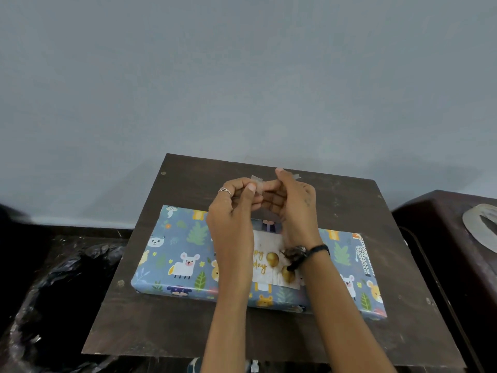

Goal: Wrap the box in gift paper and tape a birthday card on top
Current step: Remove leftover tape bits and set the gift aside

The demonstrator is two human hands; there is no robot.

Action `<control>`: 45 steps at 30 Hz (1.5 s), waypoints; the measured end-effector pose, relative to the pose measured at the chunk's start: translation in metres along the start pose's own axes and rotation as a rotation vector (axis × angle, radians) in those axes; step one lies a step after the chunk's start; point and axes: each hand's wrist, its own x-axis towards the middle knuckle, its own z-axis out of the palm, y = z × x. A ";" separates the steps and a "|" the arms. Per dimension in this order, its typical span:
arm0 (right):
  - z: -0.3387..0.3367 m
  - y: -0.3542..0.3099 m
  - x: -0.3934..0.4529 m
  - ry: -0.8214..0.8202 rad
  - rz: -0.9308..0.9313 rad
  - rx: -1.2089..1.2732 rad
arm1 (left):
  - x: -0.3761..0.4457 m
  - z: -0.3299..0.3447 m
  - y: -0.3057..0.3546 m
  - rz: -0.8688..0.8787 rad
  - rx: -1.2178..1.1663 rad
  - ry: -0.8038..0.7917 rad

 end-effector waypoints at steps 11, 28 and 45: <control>-0.071 0.007 0.085 0.236 0.074 -0.684 | 0.004 0.016 0.010 0.007 0.292 -0.134; -0.071 0.007 0.083 0.009 -0.033 -1.013 | 0.104 0.087 -0.056 -0.103 0.671 -0.708; -0.070 0.003 0.085 0.002 -0.033 -1.085 | 0.102 0.086 -0.050 -0.165 0.610 -0.692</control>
